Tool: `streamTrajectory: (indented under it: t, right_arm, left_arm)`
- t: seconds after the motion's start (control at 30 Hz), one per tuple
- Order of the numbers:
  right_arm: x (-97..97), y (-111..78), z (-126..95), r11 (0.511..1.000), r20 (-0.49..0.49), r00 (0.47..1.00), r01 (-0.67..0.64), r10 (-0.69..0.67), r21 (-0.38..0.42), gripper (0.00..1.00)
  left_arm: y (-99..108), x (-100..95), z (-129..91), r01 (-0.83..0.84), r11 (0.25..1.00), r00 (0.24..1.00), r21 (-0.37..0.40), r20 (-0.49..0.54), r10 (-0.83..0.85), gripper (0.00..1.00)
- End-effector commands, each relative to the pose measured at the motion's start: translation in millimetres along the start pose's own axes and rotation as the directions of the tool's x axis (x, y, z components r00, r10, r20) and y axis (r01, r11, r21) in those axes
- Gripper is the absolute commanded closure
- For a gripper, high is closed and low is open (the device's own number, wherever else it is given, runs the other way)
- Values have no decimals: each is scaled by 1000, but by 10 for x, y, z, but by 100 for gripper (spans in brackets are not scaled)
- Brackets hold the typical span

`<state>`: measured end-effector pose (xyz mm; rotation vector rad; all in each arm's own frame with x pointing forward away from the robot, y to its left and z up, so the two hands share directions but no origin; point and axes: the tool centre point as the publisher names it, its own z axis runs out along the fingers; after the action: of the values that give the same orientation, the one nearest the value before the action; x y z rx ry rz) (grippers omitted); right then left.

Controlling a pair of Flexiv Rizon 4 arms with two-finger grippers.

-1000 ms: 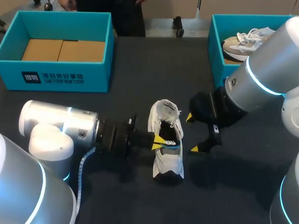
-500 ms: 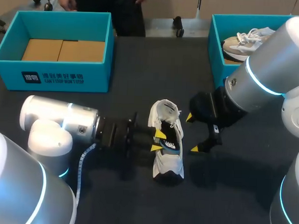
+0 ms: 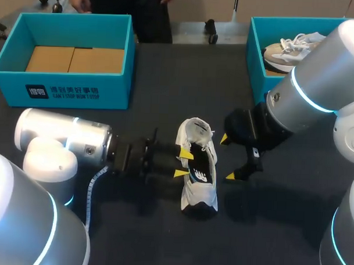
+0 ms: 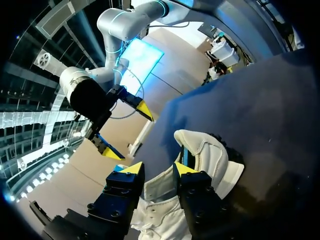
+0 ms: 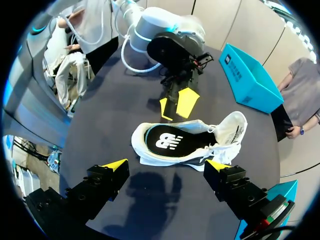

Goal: Take the shoe out of the shoebox, open the shoe tongue, remove and reinsert the insole, then place the shoe into the shoebox

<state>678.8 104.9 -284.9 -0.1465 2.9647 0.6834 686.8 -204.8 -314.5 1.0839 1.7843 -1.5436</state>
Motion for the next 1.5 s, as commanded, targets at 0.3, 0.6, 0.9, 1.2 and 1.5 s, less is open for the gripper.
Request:
streamTrajectory:
  t: [0.3, 0.6, 0.9, 1.2, 1.5]
  right_arm:
    - [10, -3, 14, 1000, 3, 1000, 0, 0, -1, 0]
    - [10, -3, 14, 1000, 3, 1000, 0, 0, -1, 0]
    - [10, -3, 14, 1000, 3, 1000, 0, 0, -1, 0]
    - [10, -3, 14, 1000, 3, 1000, 0, 0, -1, 0]
    - [-96, -98, -131, 997, -70, 997, 16, -11, 74, 0]
  left_arm:
    - [-34, -10, -87, -2, 1000, 999, 8, -47, 3, 71]
    - [-109, -184, -290, -10, 999, 988, 37, -153, 15, 61]
    - [-161, -409, -591, -29, 999, 956, 43, -290, 40, 56]
    - [-145, -583, -749, -43, 996, 894, 75, -443, 72, 3]
    - [-106, -629, -792, -18, 993, 825, 118, -559, 82, 0]
